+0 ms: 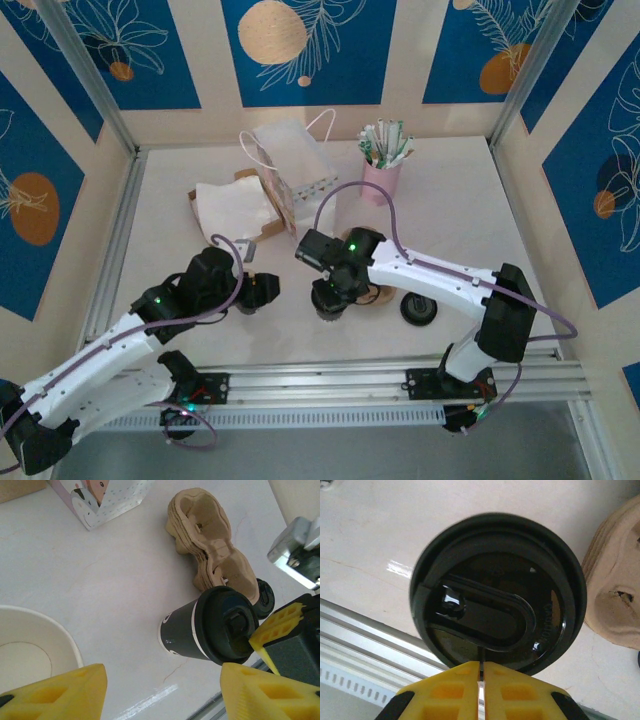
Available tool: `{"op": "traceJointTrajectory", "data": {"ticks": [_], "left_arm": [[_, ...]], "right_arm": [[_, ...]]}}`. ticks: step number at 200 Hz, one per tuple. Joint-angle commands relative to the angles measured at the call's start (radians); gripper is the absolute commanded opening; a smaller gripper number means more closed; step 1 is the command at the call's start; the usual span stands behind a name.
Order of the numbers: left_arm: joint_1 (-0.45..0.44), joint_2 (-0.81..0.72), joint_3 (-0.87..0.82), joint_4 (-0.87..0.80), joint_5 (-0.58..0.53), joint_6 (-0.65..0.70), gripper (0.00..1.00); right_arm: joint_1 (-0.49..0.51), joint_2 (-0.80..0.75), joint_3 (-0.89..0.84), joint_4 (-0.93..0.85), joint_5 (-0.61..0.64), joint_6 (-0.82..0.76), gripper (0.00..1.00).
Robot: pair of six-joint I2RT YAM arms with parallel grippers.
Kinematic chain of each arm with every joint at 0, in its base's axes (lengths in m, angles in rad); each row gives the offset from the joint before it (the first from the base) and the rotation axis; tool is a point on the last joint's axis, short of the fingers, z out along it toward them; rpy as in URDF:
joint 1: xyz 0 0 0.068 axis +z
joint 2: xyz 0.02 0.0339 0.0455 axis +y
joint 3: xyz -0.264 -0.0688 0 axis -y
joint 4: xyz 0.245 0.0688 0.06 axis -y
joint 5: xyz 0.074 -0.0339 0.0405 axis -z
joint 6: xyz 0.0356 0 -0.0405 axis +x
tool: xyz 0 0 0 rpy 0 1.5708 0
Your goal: Pack the takeout coffee
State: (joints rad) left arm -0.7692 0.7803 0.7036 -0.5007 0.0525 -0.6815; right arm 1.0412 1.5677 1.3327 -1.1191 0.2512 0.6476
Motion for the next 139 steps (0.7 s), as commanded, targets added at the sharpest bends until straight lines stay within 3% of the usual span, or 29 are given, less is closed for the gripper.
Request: {"op": "traceJointTrajectory", "data": {"ticks": [1, 139], "left_arm": [[0.011, -0.007, 0.015, 0.024, 0.016, -0.002, 0.61], [0.011, -0.015, 0.009, 0.022, 0.014, -0.004, 0.62]], "right_arm": [[0.000, 0.027, -0.020, -0.009, -0.020, 0.015, 0.13], [-0.009, -0.001, 0.063, -0.021, -0.008, -0.002, 0.17]]}}
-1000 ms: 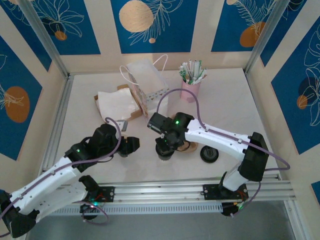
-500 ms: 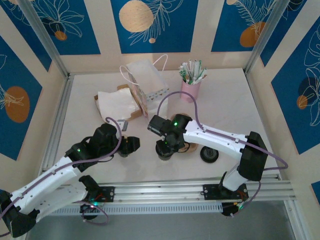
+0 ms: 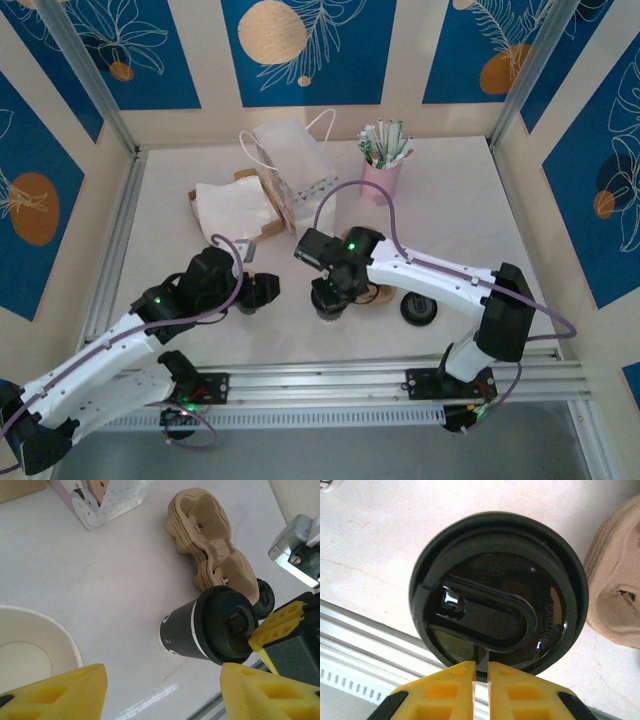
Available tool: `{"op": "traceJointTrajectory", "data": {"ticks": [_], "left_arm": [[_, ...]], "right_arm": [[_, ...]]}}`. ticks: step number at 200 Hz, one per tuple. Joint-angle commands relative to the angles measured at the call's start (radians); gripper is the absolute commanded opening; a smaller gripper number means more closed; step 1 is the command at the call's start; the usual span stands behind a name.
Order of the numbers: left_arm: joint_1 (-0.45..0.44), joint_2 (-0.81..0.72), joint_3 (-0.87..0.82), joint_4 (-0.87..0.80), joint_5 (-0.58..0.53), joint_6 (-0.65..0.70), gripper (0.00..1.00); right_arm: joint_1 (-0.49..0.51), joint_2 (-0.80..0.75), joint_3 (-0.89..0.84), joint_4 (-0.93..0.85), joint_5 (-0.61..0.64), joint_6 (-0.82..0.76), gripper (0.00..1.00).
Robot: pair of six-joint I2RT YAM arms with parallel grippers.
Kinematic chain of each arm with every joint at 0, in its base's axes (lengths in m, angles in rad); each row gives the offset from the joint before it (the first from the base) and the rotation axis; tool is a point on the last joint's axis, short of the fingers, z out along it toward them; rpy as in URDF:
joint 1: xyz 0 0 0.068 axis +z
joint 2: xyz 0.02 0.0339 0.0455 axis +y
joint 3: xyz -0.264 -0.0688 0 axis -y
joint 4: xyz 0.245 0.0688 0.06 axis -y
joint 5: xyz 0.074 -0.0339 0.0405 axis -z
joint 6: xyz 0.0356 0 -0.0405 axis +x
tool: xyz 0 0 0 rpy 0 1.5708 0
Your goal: Pack the takeout coffee
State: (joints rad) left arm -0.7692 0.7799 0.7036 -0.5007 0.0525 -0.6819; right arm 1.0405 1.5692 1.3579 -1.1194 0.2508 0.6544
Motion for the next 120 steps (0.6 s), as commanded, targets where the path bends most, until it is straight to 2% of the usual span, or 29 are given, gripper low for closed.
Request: {"op": "traceJointTrajectory", "data": {"ticks": [1, 120], "left_arm": [[0.011, -0.015, 0.009, 0.022, 0.014, -0.004, 0.62], [0.011, -0.012, 0.002, 0.026, 0.014, -0.004, 0.62]], "right_arm": [[-0.009, -0.002, 0.038, -0.021, -0.008, -0.010, 0.17], [-0.026, 0.052, -0.033, 0.027, -0.047, -0.004, 0.17]]}}
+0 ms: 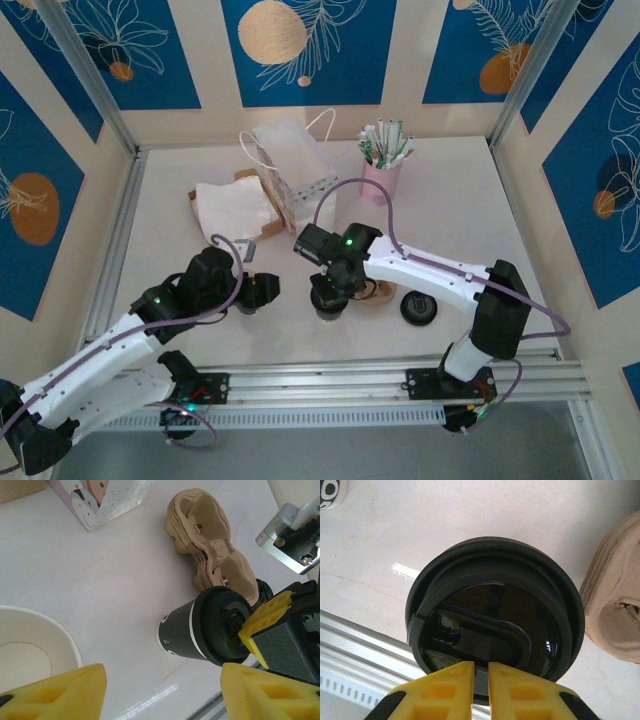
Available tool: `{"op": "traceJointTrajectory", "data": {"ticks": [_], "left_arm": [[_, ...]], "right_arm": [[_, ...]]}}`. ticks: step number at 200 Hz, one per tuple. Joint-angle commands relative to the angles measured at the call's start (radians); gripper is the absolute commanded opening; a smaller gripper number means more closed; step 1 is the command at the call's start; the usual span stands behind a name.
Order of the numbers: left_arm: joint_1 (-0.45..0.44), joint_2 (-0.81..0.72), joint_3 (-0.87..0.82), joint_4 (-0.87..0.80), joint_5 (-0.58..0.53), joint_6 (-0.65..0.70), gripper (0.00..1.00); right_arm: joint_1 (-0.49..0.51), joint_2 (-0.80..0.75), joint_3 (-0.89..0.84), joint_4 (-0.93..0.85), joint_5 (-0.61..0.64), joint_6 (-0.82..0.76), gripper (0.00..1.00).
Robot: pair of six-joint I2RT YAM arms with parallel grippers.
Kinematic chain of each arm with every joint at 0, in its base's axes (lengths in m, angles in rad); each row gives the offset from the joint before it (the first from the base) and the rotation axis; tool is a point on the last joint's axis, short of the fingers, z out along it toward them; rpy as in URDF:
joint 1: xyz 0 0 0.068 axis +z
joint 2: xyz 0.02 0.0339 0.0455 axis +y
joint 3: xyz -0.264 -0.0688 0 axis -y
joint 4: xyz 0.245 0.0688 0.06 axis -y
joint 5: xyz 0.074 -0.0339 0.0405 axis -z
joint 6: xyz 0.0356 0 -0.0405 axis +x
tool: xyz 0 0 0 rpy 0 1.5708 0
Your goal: Pack the takeout coffee
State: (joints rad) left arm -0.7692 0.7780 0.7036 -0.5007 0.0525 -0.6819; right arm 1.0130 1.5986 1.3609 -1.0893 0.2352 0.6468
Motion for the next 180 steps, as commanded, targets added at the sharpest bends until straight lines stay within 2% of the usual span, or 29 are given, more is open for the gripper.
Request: {"op": "traceJointTrajectory", "data": {"ticks": [1, 110, 180], "left_arm": [[0.011, -0.012, 0.002, 0.026, 0.014, -0.004, 0.62], [0.013, -0.019, -0.007, 0.027, 0.014, -0.006, 0.62], [0.013, -0.024, -0.010, 0.027, 0.015, -0.007, 0.62]], "right_arm": [[0.002, 0.023, -0.037, -0.004, -0.031, 0.003, 0.17], [0.019, 0.066, -0.123, -0.017, -0.030, 0.034, 0.18], [0.020, 0.055, -0.094, -0.029, -0.025, 0.030, 0.18]]}}
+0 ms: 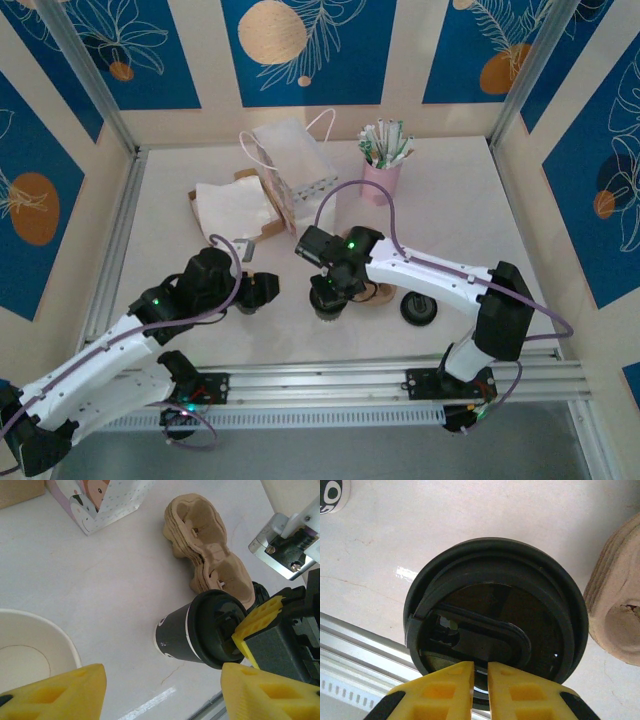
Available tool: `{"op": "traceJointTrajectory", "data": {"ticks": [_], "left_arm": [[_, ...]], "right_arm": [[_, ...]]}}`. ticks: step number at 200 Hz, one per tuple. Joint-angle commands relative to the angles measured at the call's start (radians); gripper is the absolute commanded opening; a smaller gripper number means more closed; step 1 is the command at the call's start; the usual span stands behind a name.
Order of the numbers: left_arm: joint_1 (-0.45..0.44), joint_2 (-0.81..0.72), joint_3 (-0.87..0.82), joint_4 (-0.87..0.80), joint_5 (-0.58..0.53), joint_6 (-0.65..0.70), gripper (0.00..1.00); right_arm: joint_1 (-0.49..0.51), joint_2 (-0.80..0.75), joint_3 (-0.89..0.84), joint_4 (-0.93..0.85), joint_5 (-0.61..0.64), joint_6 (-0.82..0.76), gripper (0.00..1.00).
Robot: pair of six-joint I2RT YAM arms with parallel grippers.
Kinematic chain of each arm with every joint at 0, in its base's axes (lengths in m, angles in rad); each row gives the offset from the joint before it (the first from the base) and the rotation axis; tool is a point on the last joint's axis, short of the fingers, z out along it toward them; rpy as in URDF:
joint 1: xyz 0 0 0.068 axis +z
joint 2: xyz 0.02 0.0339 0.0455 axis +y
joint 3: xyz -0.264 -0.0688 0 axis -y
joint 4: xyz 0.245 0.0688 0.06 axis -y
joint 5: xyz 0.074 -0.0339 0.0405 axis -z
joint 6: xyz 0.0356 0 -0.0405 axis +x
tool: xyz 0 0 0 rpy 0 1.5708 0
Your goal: Pack the takeout coffee
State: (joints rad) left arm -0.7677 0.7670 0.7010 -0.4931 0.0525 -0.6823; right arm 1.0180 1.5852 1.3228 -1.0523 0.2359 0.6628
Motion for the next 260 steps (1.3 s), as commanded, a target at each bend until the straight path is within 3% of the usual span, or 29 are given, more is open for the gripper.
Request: {"op": "traceJointTrajectory", "data": {"ticks": [1, 37, 93, 126, 146, 164, 191, 207, 228, 260], "left_arm": [[0.012, -0.014, -0.007, 0.019, 0.015, -0.007, 0.62], [0.011, -0.016, 0.001, 0.016, 0.009, -0.006, 0.62], [0.012, -0.007, 0.072, -0.004, -0.010, 0.016, 0.70], [0.012, -0.001, 0.161, -0.042, -0.036, 0.038, 0.86], [0.013, -0.004, 0.224, -0.079, -0.065, 0.054, 0.99], [0.013, -0.009, 0.277, -0.116, -0.099, 0.063, 1.00], [0.013, 0.002, 0.342, -0.135, -0.117, 0.073, 1.00], [0.013, 0.048, 0.389, -0.152, -0.081, 0.087, 1.00], [0.012, 0.143, 0.471, -0.212, -0.008, 0.117, 1.00], [0.010, 0.253, 0.478, -0.188, 0.156, 0.100, 1.00]], "right_arm": [[0.015, 0.068, -0.054, -0.067, -0.026, 0.014, 0.18], [0.013, 0.030, 0.022, -0.085, -0.007, -0.003, 0.19], [-0.004, -0.081, 0.153, -0.079, 0.038, -0.047, 0.33], [-0.023, -0.218, 0.132, -0.052, 0.067, -0.070, 0.59], [-0.042, -0.328, 0.105, -0.040, 0.081, -0.096, 0.68], [-0.070, -0.436, 0.065, -0.024, 0.063, -0.113, 0.77], [-0.124, -0.571, -0.015, -0.002, 0.037, -0.139, 1.00], [-0.160, -0.612, -0.049, -0.001, 0.019, -0.158, 0.99], [-0.176, -0.623, -0.093, -0.011, 0.151, -0.051, 0.99], [-0.189, -0.590, -0.124, -0.015, 0.187, -0.028, 0.99]]}}
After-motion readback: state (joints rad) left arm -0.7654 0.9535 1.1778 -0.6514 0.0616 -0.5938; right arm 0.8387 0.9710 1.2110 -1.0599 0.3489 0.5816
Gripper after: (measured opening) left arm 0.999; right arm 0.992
